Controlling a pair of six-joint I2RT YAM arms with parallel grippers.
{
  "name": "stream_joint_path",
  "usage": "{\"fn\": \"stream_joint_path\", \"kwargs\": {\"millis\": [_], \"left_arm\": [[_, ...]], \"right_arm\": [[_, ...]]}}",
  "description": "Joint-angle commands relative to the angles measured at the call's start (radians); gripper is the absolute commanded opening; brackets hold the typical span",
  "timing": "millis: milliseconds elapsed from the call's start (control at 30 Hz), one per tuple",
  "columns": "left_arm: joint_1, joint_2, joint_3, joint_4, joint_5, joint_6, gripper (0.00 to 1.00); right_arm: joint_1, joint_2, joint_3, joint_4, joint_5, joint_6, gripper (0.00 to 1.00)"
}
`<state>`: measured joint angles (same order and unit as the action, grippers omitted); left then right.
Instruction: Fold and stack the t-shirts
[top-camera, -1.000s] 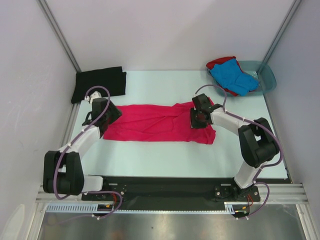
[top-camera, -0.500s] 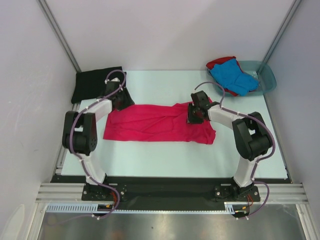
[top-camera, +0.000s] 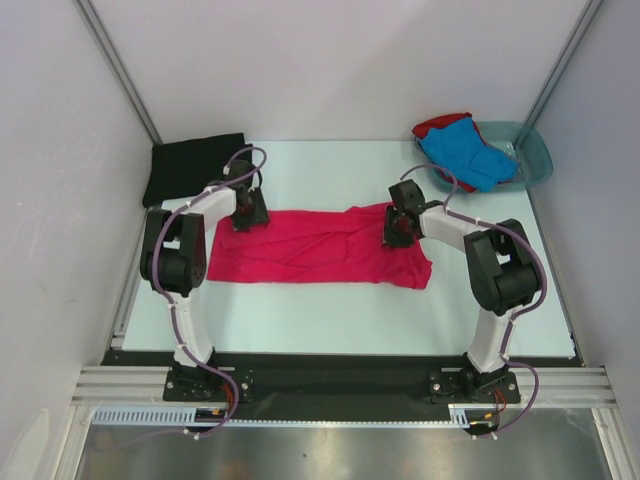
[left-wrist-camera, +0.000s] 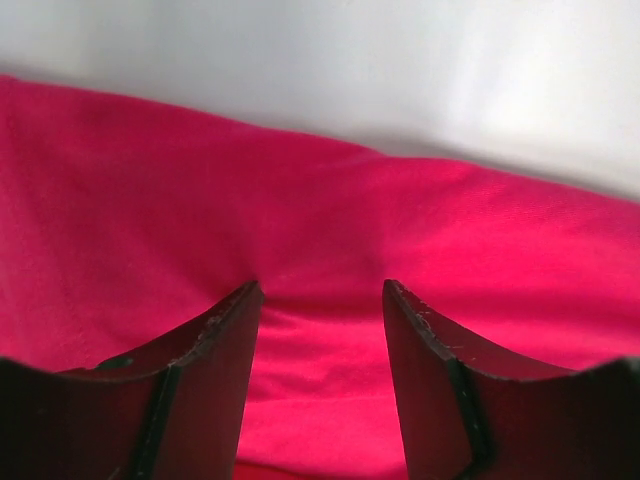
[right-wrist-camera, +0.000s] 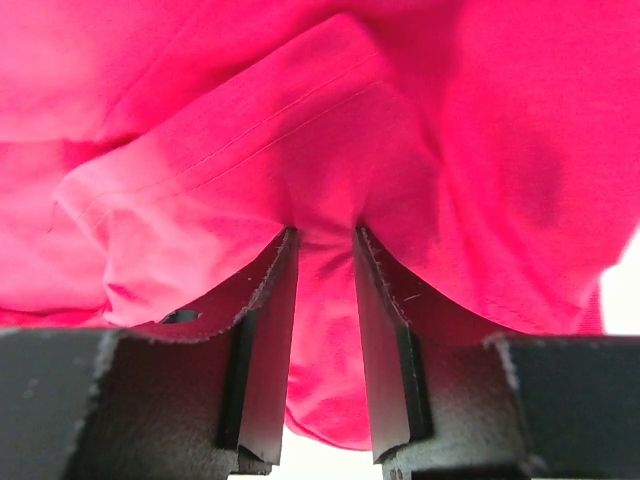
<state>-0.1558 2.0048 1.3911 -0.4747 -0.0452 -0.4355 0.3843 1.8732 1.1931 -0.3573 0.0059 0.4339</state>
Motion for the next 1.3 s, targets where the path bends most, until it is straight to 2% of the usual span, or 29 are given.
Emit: {"fn": "stream_joint_path", "kwargs": {"millis": [0, 167, 300, 633, 833, 1067, 1267], "left_arm": [[-0.005, 0.023, 0.026, -0.162, -0.139, 0.029, 0.59], [-0.005, 0.031, 0.028, -0.215, -0.159, -0.006, 0.59], [-0.01, -0.012, -0.03, -0.235, -0.185, -0.035, 0.58], [-0.034, -0.218, -0.288, -0.186, -0.108, -0.114, 0.58], [-0.094, -0.299, -0.423, -0.156, -0.058, -0.169, 0.56], [-0.185, -0.359, -0.484, -0.163, -0.051, -0.236, 0.55], [-0.29, -0.446, -0.572, -0.137, 0.011, -0.318, 0.56]], "right_arm": [[-0.031, 0.023, 0.019, -0.051, 0.065, -0.003, 0.34], [-0.076, 0.055, 0.046, -0.055, 0.043, -0.023, 0.34], [-0.101, 0.124, 0.141, -0.089, 0.037, -0.041, 0.34], [-0.113, 0.322, 0.396, -0.138, -0.085, -0.04, 0.35], [-0.099, 0.429, 0.532, -0.19, -0.144, -0.07, 0.35], [-0.051, 0.601, 0.824, -0.339, -0.21, -0.147, 0.36], [-0.027, 0.791, 1.2, -0.486, -0.254, -0.172, 0.4]]}}
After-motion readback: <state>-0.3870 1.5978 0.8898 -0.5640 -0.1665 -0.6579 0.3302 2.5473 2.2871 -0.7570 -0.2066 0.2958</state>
